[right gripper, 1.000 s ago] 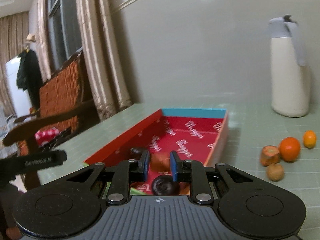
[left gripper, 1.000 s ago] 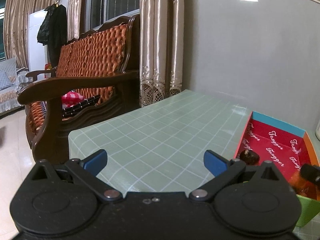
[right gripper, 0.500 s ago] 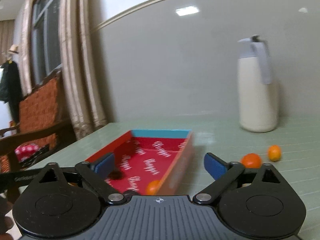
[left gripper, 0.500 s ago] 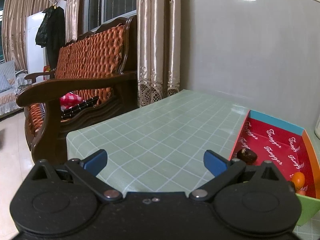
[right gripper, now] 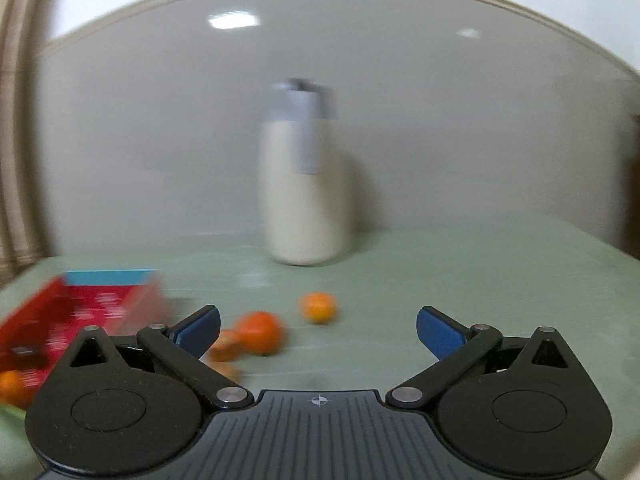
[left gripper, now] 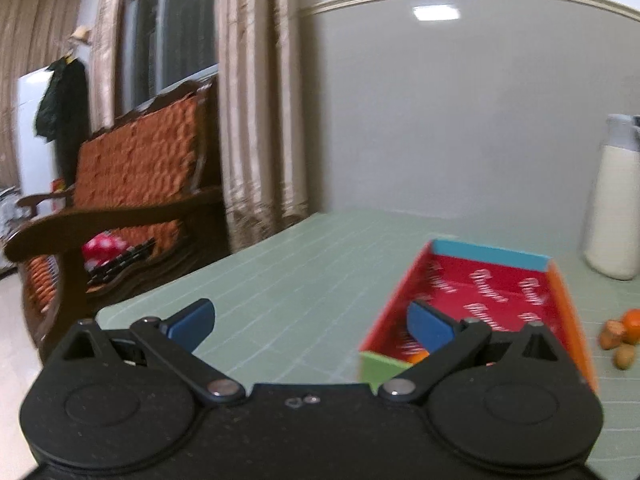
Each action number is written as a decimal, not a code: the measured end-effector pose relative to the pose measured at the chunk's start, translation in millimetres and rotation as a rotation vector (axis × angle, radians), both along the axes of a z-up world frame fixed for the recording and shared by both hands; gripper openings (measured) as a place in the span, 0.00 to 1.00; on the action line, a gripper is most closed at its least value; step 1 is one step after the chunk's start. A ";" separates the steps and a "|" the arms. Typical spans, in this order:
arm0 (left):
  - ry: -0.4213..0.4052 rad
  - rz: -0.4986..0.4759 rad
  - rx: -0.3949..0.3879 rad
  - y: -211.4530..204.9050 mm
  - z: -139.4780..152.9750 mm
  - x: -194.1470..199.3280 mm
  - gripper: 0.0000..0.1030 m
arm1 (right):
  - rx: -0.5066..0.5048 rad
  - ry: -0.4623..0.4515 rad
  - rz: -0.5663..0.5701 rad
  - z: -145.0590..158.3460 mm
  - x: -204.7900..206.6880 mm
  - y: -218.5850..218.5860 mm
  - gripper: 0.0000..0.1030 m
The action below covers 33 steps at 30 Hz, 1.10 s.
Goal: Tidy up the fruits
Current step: 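Move the right tool back toward the remaining fruits, then reach the left tool to the brown round nut and close on it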
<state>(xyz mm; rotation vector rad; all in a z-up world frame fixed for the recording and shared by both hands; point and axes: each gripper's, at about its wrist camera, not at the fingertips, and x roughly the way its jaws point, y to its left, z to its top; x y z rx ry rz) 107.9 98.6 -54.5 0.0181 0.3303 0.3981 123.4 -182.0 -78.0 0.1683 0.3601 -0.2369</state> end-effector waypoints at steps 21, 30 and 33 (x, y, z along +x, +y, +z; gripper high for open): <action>0.230 -0.515 -0.027 -192.8 -23.3 50.3 0.83 | -0.119 0.013 -0.554 -7.4 -46.2 -116.3 1.00; 0.288 -0.504 -0.010 -207.3 -45.0 74.8 0.73 | -0.087 0.019 -0.580 -8.6 -53.9 -136.6 1.00; 0.292 -0.510 0.000 -209.7 -49.0 79.6 0.68 | -0.083 0.010 -0.571 -7.6 -57.1 -136.9 1.00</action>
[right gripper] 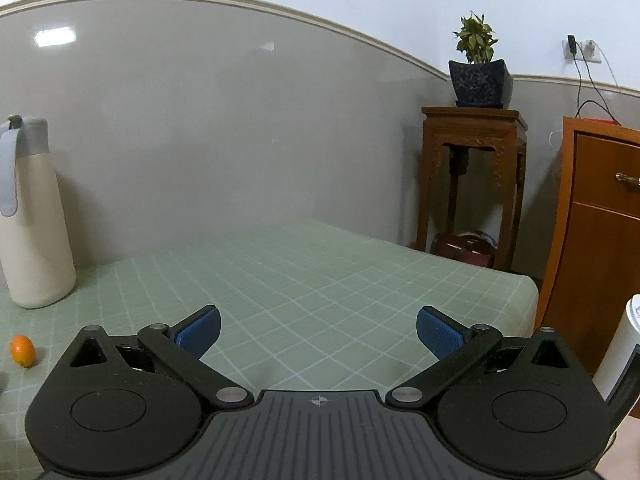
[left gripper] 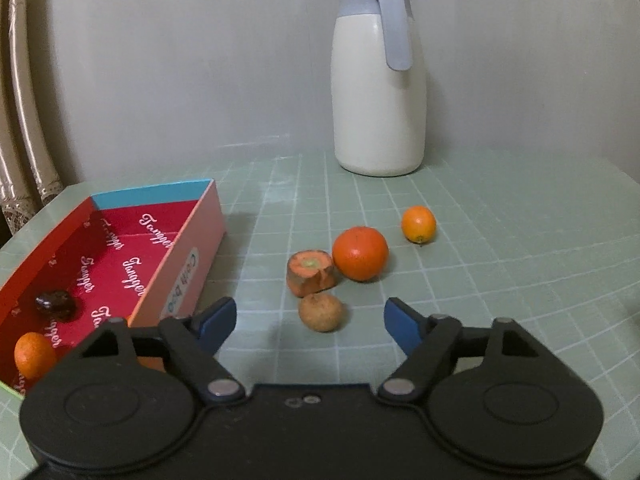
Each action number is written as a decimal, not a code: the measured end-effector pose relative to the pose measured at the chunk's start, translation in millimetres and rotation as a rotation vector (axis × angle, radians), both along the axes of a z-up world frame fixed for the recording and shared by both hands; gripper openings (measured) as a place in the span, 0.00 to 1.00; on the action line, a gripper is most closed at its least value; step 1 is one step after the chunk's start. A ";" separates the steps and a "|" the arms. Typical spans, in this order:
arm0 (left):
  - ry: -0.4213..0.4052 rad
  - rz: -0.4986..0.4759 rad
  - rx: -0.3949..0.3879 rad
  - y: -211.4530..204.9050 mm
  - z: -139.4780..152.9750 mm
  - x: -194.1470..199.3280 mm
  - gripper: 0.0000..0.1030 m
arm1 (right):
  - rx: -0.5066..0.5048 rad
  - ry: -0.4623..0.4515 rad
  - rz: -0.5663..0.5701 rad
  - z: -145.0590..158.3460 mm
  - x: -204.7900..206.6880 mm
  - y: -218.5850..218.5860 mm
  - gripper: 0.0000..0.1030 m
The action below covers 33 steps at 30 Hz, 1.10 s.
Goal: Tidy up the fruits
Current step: 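Reach the left tool to the brown round nut and close on it, then carry the nut with the left tool into the box and open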
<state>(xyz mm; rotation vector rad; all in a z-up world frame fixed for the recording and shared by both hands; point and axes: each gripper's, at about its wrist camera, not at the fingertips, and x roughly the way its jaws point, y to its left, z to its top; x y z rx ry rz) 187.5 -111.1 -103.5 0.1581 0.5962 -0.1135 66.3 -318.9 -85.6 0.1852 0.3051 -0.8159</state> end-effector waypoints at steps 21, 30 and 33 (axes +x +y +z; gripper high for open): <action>0.064 -0.028 -0.056 6.2 -17.1 23.9 0.34 | 0.025 -0.008 0.118 1.4 11.7 15.0 1.00; 0.058 -0.042 -0.075 8.1 -16.3 20.7 0.17 | 0.035 -0.010 0.140 1.2 15.4 22.0 1.00; 0.038 -0.049 -0.072 9.6 -10.7 17.9 0.17 | 0.037 -0.013 0.158 0.9 15.9 24.0 1.00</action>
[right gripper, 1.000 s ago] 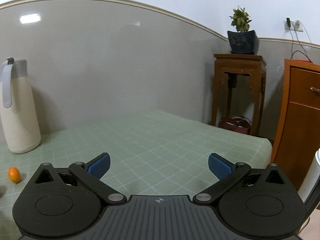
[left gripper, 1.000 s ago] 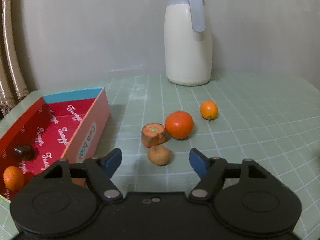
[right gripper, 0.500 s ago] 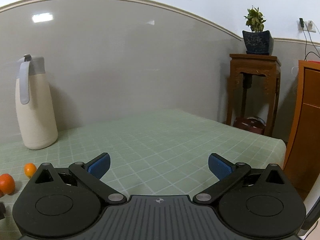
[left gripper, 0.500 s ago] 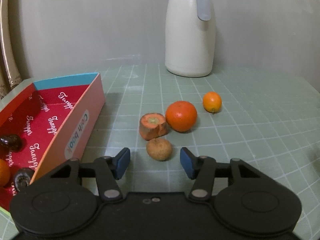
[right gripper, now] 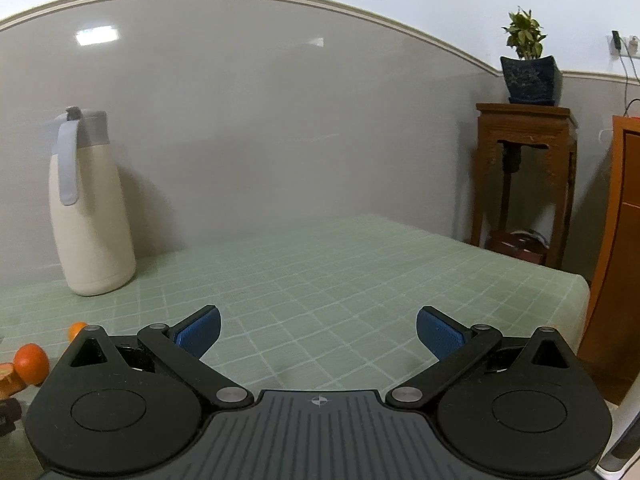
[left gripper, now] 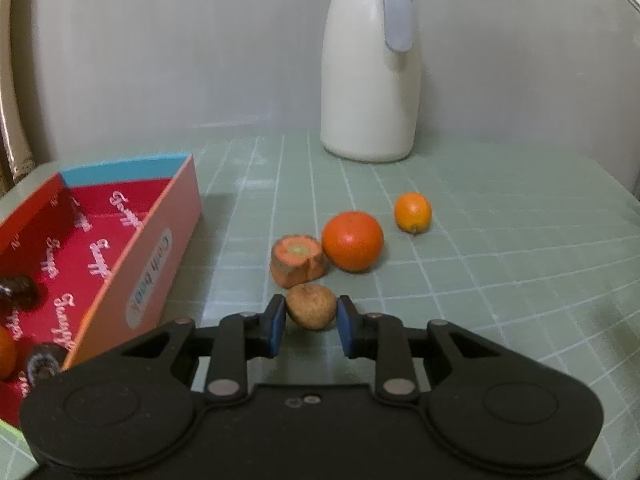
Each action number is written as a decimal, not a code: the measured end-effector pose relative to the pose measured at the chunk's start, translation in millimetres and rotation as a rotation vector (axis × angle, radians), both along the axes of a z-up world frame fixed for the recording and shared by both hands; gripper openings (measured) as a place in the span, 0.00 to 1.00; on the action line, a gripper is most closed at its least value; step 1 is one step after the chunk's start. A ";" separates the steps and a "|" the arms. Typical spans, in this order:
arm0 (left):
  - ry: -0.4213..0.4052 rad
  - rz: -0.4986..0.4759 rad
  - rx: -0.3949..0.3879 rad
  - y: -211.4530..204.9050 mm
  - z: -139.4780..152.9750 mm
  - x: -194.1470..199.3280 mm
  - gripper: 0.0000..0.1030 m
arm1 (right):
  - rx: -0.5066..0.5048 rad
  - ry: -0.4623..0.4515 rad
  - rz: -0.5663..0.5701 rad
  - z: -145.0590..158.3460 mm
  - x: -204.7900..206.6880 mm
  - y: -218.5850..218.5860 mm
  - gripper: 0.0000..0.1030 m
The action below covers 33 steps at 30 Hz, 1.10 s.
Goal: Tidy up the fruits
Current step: 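Carry the nut with the left tool into the box and open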
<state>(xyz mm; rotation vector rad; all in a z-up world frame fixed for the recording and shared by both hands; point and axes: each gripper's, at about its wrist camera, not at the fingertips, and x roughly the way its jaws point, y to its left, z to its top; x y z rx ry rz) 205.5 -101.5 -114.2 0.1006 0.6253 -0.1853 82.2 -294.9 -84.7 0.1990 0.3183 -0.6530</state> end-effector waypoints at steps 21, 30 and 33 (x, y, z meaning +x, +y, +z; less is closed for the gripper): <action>-0.118 0.250 0.047 100.2 42.3 -17.8 0.17 | -0.057 0.006 0.143 -4.3 14.1 47.4 1.00; -0.079 0.363 0.056 146.2 34.2 -12.1 0.20 | -0.098 0.016 0.237 -9.9 24.2 79.4 1.00; -0.063 0.384 0.050 154.5 32.3 -12.5 0.24 | -0.106 0.023 0.261 -12.7 28.1 88.9 1.00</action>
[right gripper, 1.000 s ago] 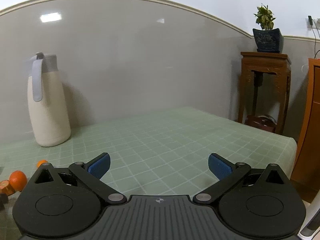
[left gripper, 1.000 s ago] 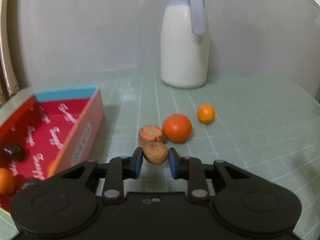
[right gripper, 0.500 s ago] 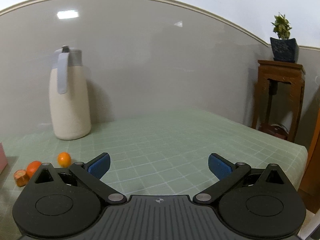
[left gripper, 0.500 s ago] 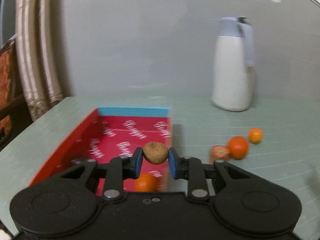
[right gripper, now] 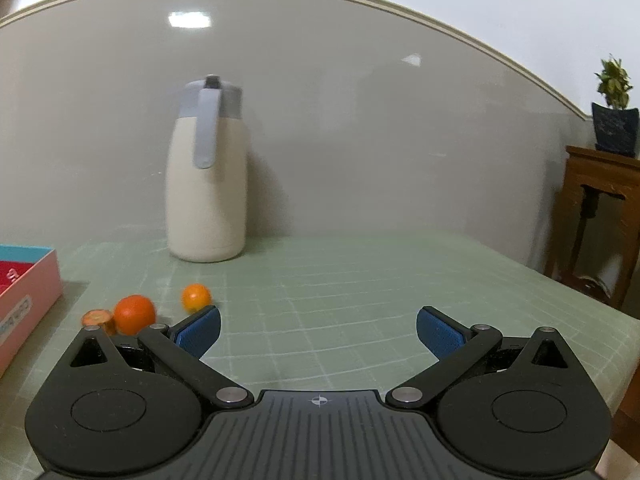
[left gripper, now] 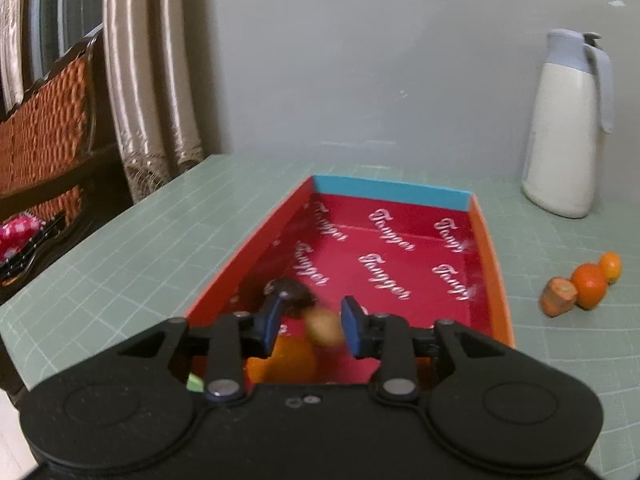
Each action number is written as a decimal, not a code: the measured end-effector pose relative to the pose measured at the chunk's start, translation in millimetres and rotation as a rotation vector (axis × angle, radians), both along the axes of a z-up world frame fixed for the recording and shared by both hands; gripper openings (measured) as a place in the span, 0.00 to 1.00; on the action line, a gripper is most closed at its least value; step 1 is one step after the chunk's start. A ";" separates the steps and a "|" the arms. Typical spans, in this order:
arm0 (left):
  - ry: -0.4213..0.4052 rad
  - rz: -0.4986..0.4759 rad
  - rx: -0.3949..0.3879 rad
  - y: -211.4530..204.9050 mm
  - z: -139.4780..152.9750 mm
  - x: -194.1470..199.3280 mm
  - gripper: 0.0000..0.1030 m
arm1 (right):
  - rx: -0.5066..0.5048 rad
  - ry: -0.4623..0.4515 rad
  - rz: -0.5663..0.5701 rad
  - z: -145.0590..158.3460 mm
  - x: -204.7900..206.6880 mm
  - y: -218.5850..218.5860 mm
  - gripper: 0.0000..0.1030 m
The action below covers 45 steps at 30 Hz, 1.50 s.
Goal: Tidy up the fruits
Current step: 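Carry the nut with the left tool into the box and open, then reach the right tool to the large orange and close on it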
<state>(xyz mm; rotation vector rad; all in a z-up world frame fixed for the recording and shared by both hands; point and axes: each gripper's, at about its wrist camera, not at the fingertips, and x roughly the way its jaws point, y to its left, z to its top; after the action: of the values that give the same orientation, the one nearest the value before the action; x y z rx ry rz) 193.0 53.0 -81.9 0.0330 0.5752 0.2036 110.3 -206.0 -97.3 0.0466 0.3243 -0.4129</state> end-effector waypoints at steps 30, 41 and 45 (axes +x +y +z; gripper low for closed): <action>-0.143 0.216 -0.055 79.9 16.9 -66.4 0.89 | 0.108 0.072 0.351 -6.3 47.7 74.3 1.00; -0.129 0.288 -0.091 102.3 13.7 -74.2 0.89 | 0.241 0.138 0.305 -8.0 93.7 53.1 0.66; -0.126 0.284 -0.069 99.0 12.3 -72.4 0.89 | 0.261 0.144 0.312 -8.0 109.9 47.4 0.65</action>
<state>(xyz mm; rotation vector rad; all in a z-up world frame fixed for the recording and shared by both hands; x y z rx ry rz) 120.6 152.0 -69.7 -0.1288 0.4594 0.4587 220.2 -158.6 -105.3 0.2193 0.5176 -0.0628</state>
